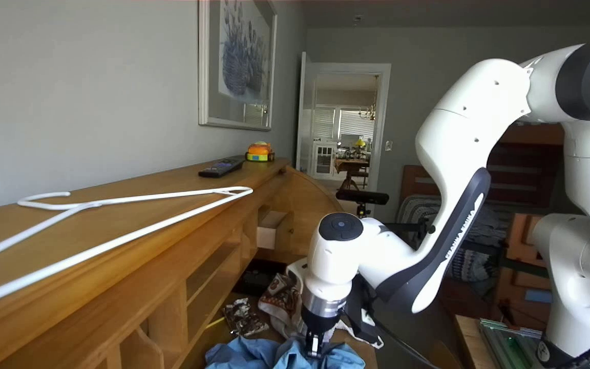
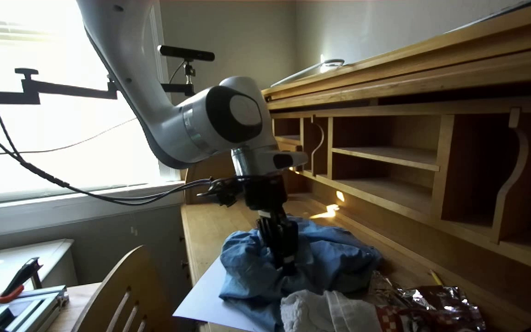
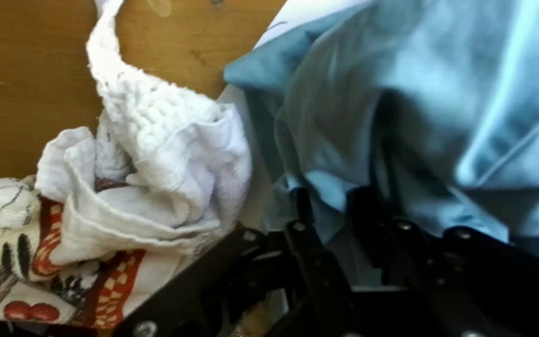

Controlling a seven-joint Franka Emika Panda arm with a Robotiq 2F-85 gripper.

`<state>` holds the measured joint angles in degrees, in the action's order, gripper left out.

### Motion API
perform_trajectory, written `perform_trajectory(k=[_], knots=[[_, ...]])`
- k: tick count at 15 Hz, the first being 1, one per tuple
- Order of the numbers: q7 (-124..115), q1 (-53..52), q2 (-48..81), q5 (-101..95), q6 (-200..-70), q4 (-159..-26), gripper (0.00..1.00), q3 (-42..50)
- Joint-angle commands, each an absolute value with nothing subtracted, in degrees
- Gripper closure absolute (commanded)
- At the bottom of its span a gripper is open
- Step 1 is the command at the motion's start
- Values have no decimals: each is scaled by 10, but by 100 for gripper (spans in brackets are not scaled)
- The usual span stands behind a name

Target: Fold the blue cloth

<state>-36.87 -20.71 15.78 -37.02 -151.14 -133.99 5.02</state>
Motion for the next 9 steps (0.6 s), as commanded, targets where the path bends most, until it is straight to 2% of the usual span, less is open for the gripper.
perform_trajectory(k=[1, 6, 9], knots=[[-267, -146, 95, -342, -1518, -1364, 38, 27], [-47, -89, 22, -191, -1543, -1391, 3, -25], [79, -83, -15, -71, -1512, -1389, 0, -55]])
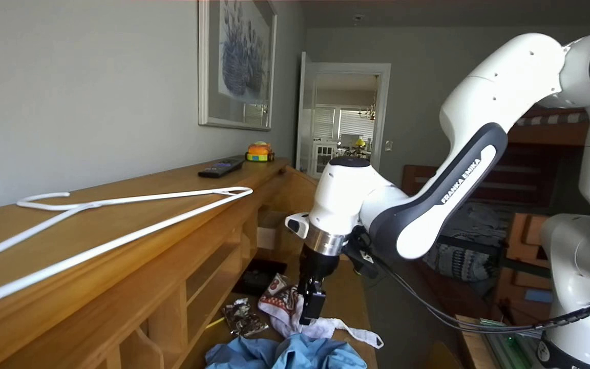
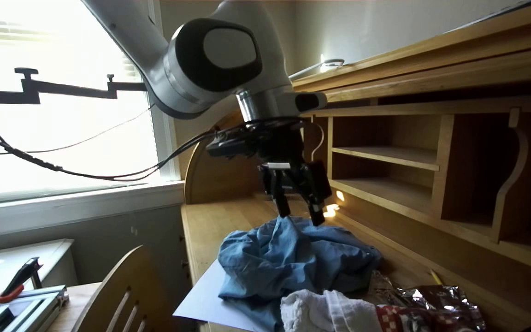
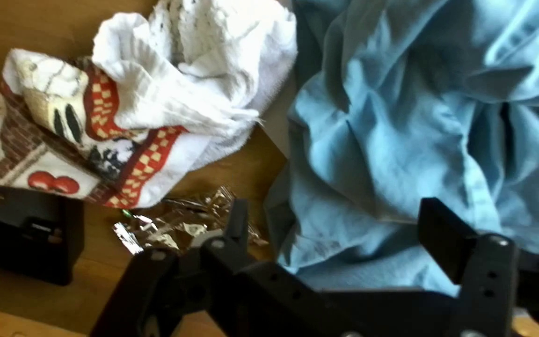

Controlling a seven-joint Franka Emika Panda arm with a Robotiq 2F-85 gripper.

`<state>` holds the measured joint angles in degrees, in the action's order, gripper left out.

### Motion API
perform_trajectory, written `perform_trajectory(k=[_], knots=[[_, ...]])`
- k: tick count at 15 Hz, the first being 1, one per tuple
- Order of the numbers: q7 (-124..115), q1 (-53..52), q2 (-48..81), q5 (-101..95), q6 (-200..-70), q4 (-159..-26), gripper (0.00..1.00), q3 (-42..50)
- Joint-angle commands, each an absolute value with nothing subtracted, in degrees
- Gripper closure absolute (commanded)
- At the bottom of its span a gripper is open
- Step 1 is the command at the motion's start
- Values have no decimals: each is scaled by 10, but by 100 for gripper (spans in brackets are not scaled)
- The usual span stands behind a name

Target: Fold the blue cloth

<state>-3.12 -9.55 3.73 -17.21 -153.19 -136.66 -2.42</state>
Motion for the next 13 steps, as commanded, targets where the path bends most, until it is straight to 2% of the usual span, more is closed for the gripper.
perform_trajectory(k=[1, 5, 6, 13], knots=[[121, -84, -27, -33, -1481, -1381, 0, -60], [217, -86, -63, 51, -1331, -1344, 0, -49], [176, -87, -41, 17, -1387, -1353, 0, -56], [196, -86, -59, 31, -1343, -1346, 0, -52]])
